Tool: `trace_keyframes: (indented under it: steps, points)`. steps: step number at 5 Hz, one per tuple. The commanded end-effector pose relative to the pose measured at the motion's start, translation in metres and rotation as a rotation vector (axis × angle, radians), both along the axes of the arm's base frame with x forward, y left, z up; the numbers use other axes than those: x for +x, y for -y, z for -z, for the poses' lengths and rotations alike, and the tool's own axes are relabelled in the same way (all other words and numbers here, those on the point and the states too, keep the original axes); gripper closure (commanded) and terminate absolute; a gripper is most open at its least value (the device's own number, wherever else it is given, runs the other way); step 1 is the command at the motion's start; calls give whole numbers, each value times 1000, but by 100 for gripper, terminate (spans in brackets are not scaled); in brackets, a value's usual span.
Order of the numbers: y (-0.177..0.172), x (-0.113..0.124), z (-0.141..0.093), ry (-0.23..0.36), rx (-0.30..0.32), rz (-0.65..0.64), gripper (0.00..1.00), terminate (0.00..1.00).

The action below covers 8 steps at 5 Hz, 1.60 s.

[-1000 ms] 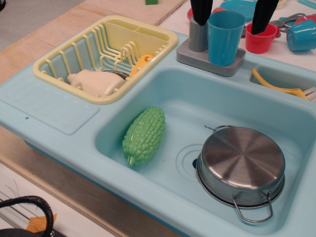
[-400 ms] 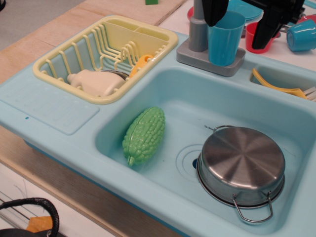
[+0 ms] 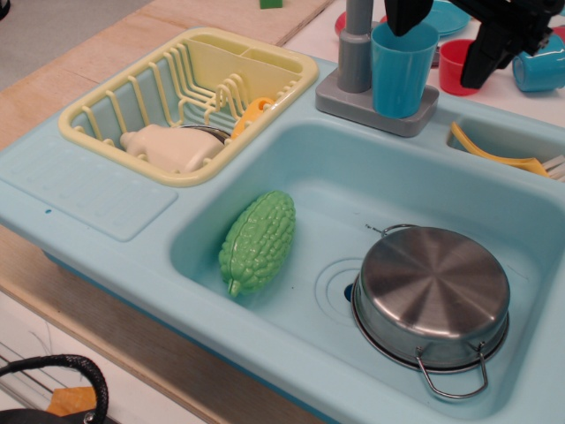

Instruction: Put cup from anywhere into sink

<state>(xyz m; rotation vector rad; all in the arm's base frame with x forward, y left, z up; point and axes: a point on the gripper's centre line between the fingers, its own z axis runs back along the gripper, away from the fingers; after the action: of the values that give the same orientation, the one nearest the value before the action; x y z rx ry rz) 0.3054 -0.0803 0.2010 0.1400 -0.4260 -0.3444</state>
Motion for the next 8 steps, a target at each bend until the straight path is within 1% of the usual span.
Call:
trace_keyframes:
  steps: [1,4,5,6,8]
  points:
    - [-9,12,-4,15,-10,16,0,0]
    - [-19,29,15,4,-65,55,0,0]
    - [-21,30,23,-11,-96,41,0,0]
    - [-23,28,33,10,-132,9,100,0]
    - [-23,24,38,12,-141,-16,100,0]
